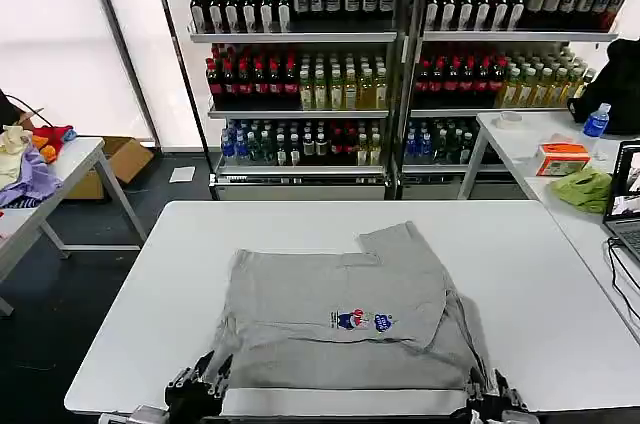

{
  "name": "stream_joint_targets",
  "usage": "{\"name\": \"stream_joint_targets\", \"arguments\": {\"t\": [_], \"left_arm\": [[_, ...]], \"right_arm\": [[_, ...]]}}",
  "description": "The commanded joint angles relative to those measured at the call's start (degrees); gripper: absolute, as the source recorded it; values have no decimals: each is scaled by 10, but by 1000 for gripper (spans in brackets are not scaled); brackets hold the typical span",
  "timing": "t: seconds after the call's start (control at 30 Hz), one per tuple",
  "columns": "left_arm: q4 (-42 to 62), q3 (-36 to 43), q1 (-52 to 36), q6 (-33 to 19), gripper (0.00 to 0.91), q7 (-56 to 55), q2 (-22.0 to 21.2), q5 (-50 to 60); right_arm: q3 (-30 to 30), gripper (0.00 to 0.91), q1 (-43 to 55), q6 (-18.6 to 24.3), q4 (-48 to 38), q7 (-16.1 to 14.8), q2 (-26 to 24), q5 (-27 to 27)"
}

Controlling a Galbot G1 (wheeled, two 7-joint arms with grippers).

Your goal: Fold and organize the clothes.

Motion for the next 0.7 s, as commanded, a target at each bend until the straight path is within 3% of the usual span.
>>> {"name": "stream_joint_targets", "arguments": {"t": [0.03, 0.13, 0.23, 0.3, 0.37, 0.5, 0.7], "left_arm": [[-62, -5, -22, 0, 907, 3, -6, -34], [-39, -18, -107, -3, 907, 17, -9, -36], [29, -16, -190, -26, 907, 41, -14, -35], [63, -10, -247, -34, 907, 64, -10, -35], [120, -3, -305, -32, 907, 88, 0, -36], [247, 26, -396, -24, 907, 104, 43, -26], [362, 64, -513, -7, 907, 106, 86, -86]], "right_arm": [[98, 907, 126, 50, 9, -14, 7, 53], [111, 907, 209, 70, -55, -57, -10, 77], [92, 907, 283, 63, -124, -127, -44, 81], [42, 907, 341, 62, -184, -98, -74, 64], [-17, 907, 403, 31, -235, -76, -116, 76], [-114, 907, 521, 3, -312, -78, -148, 113], [-202, 907, 635, -6, -450, -82, -100, 121]]}}
